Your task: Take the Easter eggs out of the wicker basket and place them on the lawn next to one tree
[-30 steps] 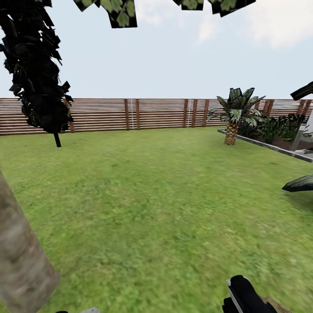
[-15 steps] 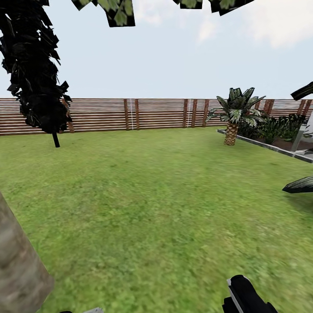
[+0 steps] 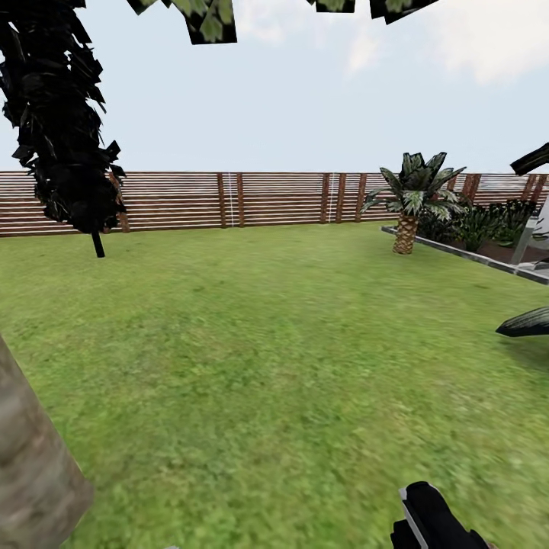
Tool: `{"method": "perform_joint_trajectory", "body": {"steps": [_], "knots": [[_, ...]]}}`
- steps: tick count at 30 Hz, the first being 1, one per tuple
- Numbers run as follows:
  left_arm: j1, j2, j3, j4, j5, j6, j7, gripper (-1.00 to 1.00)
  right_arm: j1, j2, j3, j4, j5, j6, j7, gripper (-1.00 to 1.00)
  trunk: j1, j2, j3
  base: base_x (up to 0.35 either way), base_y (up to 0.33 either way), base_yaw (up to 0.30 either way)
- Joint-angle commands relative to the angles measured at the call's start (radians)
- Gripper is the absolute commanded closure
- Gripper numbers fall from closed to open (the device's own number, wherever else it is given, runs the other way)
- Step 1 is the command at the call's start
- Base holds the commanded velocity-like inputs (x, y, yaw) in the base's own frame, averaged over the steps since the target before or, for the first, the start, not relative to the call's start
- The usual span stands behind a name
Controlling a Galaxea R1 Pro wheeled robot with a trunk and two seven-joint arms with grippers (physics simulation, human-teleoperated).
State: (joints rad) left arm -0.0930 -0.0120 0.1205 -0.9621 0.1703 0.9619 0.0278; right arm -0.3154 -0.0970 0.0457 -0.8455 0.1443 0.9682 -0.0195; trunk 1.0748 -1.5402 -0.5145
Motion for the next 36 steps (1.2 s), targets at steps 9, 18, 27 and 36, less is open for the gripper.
{"method": "perform_joint_trajectory", "body": {"steps": [9, 18, 27, 36], "knots": [[-0.001, -0.015, 0.004, 0.001, 0.005, 0.004, 0.003, -1.0, -0.001, -0.003, 0.001, -0.009, -0.003, 0.006, -0.002, -1.0, 0.035, -0.064, -0.029, 0.0, 0.0, 0.0], [-0.001, -0.019, 0.006, 0.004, 0.012, 0.003, 0.003, -1.0, -0.001, -0.002, 0.001, -0.008, -0.003, 0.006, -0.002, -1.0, 0.069, -0.127, -0.058, -0.08, 0.0, 0.0], [-0.001, -0.031, 0.005, 0.005, 0.013, 0.003, 0.003, -1.0, -0.001, -0.003, 0.0, -0.009, -0.003, 0.006, -0.003, -1.0, 0.104, -0.19, -0.086, -0.07, 0.0, 0.0], [-0.001, -0.044, 0.006, 0.006, 0.014, 0.002, 0.003, -1.0, -0.001, -0.004, 0.0, -0.009, -0.003, 0.006, -0.004, -1.0, 0.138, -0.253, -0.114, -0.03, -0.075, 0.0]]}}
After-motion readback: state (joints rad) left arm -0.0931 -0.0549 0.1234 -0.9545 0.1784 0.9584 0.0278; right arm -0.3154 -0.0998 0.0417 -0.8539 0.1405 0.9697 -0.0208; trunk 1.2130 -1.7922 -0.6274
